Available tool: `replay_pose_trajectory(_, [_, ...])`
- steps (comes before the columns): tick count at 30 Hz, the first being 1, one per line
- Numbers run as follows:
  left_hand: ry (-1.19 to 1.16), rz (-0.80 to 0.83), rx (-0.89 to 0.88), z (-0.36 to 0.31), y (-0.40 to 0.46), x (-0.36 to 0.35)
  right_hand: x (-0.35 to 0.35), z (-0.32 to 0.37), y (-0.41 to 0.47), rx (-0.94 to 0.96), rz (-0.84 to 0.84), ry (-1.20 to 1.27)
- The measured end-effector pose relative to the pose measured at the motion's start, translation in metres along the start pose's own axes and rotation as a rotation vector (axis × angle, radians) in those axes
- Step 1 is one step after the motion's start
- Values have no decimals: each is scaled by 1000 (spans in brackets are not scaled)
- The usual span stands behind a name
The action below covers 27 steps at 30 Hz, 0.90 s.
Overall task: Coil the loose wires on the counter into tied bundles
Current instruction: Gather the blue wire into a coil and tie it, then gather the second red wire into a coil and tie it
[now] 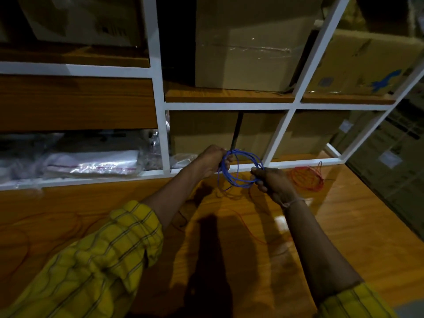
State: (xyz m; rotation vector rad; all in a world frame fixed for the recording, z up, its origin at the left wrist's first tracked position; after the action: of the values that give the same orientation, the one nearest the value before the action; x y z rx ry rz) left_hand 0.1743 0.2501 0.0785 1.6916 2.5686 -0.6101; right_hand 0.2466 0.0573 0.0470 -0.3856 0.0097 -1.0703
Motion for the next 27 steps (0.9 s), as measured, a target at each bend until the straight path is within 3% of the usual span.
replay_pose_trajectory(5, [392,-54,0,23,16,37,-19,-48,33,-202,-70,-15])
replay_pose_trajectory(11, [494,-82,-2,52,52,70,-36,-85,51,-337,-179,132])
replay_pose_trajectory(15, [694,-100,-92,39,26,64,-59,-76,46,-320,-67,332])
replay_pose_trajectory(17, [764,-89,-115,41,23,66,-71,-71,41,-302,39,311])
replay_pose_trajectory(19, [786,-79,-129,45,17,68,-72,-73,37,-290,85,180])
replay_pose_trajectory(22, [795,-30,-173,52,9,65,-55,-71,29,-214,60,-239])
replay_pose_trajectory(27, [743,2,-194,67,-4,54,1,-68,18,-94,-94,-636])
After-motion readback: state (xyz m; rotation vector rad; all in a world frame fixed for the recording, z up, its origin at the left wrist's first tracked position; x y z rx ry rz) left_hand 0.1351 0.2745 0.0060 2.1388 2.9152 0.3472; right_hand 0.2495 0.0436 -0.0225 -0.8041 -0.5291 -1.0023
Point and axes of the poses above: each hand's wrist, its own y-axis towards the middle knuckle, its own x-axis out of the back of the hand, z = x × y, the point moved 8 cm from there along y, towards the middle knuckle, and after that the axes turned 5 degrees about -y, right-handed, at the moved point
